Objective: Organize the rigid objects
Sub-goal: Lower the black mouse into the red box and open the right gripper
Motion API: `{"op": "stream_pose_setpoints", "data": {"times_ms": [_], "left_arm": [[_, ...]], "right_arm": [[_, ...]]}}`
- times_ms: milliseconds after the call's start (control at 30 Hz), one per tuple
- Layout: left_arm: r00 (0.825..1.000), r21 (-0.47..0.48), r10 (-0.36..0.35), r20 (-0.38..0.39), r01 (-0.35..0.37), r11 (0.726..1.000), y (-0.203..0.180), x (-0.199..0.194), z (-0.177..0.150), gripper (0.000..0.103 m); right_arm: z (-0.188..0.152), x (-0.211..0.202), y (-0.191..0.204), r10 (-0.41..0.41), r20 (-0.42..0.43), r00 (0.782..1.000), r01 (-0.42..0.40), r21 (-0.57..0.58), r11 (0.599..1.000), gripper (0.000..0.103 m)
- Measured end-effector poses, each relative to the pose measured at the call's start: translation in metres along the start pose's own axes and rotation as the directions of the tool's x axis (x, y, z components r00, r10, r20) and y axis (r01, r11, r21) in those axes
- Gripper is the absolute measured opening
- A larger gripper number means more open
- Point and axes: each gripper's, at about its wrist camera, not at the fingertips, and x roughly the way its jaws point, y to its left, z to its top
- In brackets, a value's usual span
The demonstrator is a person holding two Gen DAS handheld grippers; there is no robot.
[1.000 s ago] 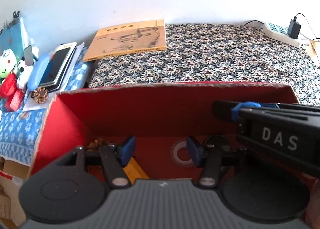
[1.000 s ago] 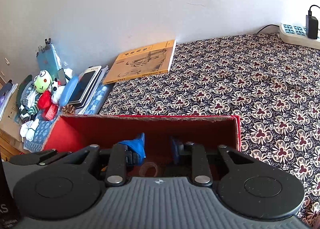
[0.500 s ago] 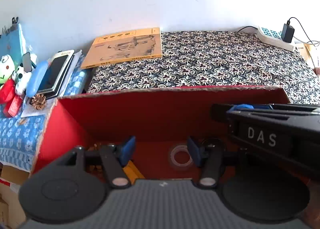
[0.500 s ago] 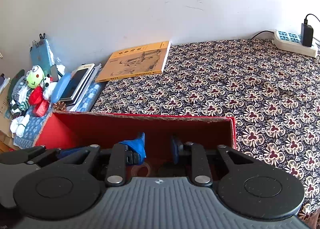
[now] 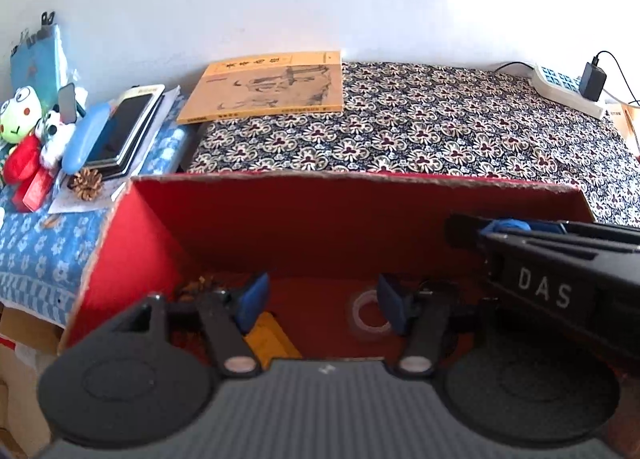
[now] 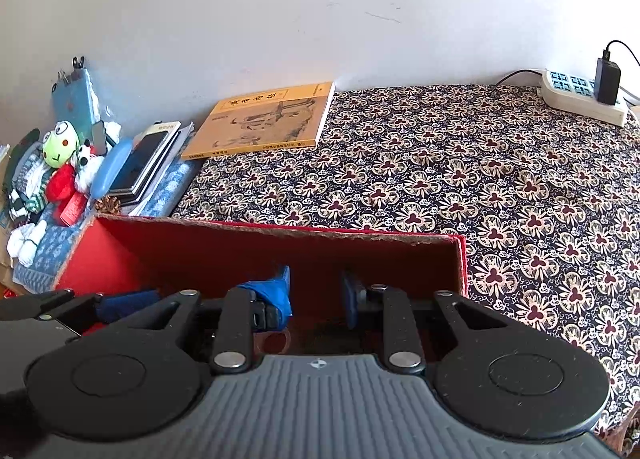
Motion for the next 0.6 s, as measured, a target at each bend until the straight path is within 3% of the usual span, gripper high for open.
{"op": "stream_pose_setpoints", "data": {"times_ms": [600], "left_arm": [[0.999,-0.008,0.04,0.002,-0.039,0.999,0.005,-0.005,-0.002,0.06]], "right_arm": [[-0.003,-0.011,-0.001,-0.016,0.018,1.0,0.015,0.05,0.999,0.007]]}}
